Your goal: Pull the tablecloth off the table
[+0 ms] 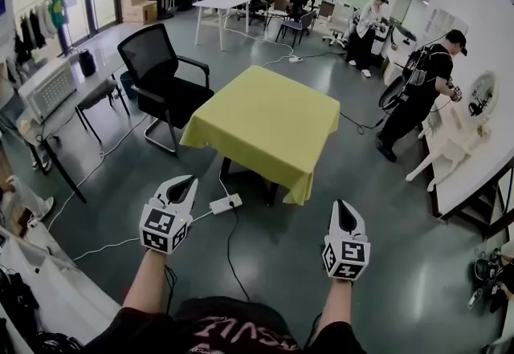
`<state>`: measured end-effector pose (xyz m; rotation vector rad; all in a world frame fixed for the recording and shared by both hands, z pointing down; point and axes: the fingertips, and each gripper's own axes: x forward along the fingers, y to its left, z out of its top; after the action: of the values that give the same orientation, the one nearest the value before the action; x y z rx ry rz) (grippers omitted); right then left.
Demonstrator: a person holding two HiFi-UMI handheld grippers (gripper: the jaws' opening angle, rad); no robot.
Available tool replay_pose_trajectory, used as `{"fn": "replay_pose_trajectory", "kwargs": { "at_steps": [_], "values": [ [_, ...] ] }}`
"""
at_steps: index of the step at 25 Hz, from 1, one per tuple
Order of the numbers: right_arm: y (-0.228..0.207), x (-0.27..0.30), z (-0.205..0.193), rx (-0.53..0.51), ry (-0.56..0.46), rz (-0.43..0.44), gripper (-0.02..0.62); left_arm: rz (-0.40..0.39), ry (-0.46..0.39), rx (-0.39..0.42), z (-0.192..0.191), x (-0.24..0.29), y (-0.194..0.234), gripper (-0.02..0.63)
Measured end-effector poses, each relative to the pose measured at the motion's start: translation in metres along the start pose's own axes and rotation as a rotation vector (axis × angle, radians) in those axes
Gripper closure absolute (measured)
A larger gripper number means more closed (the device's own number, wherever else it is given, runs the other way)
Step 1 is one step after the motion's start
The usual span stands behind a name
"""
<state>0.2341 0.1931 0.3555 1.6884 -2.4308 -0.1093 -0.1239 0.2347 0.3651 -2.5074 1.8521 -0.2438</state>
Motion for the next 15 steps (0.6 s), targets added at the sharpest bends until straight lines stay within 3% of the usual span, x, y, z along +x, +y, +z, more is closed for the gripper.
{"fn": "replay_pose_trajectory", "kwargs": {
  "at_steps": [8, 15],
  "values": [
    [0.060, 0.019, -0.009, -0.034, 0.034, 0.022, 0.592, -0.035, 0.020, -0.020, -0.026, -0.008, 0.040, 0.600],
    [0.070, 0.048, -0.006, -0.048, 0.043, 0.021, 0.592, -0.041, 0.008, -0.018, -0.027, 0.008, 0.065, 0.601]
  ]
}}
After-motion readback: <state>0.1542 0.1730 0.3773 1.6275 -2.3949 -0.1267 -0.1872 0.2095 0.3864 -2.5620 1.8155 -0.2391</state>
